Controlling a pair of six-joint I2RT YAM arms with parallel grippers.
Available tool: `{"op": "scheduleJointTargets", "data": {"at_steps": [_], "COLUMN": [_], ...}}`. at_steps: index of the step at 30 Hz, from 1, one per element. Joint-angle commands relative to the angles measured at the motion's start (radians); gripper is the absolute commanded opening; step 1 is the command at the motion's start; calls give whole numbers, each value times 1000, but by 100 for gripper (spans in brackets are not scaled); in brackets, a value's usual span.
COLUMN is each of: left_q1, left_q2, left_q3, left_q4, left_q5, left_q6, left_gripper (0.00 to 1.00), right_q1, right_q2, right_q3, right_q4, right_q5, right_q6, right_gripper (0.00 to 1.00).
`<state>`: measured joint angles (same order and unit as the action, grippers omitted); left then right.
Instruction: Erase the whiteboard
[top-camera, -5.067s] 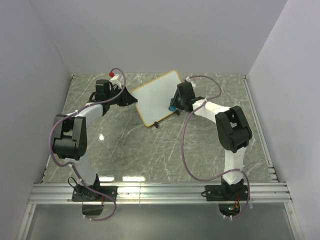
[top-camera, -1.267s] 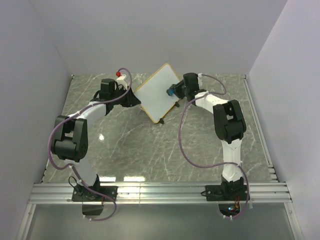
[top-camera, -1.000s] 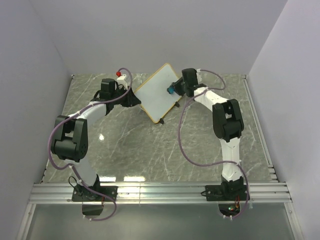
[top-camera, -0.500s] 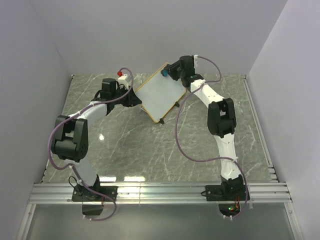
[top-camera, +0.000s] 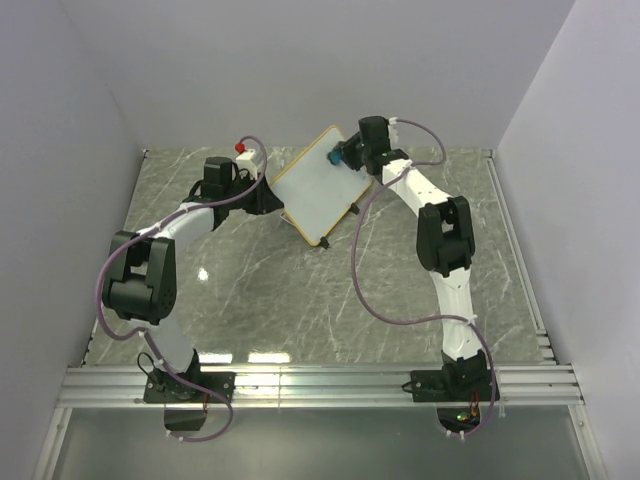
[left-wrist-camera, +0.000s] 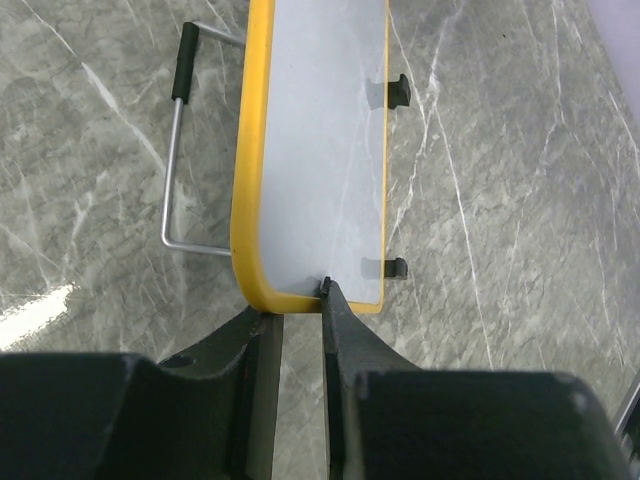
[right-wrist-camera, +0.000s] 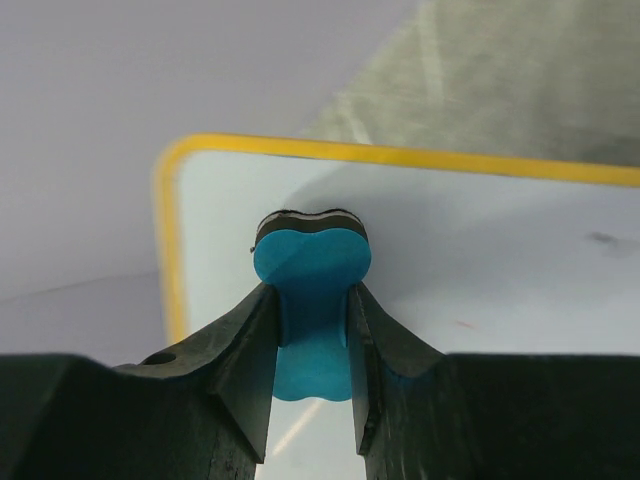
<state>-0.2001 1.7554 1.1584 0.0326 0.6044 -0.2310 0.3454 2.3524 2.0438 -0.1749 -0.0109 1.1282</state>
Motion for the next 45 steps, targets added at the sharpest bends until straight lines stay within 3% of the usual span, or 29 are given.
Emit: {"op": "scheduleJointTargets", "data": {"at_steps": [1, 3, 12, 21, 31, 39, 45], "left_q1": [-50, -50, -53, -68, -88, -88, -88], "left_q2": [-10, -14, -39, -22, 4, 27, 32], "left_q3": [-31, -31, -37, -14, -8, -2, 3], "left_q4": [-115, -115, -105, -114, -117, -109, -114], "left_q5": [20, 31, 55, 57, 61, 78, 80], "left_q6": [124, 122, 111, 124, 127, 121, 124], "left_gripper": [0, 0, 0, 0, 0, 0, 0], "right_q1": [-2, -3, -29, -46, -121, -121, -120], "right_q2": [-24, -19, -15, -4, 91, 10, -25], "right_q3": [-50, -48, -100, 44, 107, -198, -293], "right_q4": [-269, -361, -428, -201, -106, -6, 23], "right_q5": [89, 132, 98, 14, -24, -41, -55], "right_q6": [-108, -128, -170, -128, 5, 44, 47], "right_gripper": [0, 0, 0, 0, 0, 0, 0]}}
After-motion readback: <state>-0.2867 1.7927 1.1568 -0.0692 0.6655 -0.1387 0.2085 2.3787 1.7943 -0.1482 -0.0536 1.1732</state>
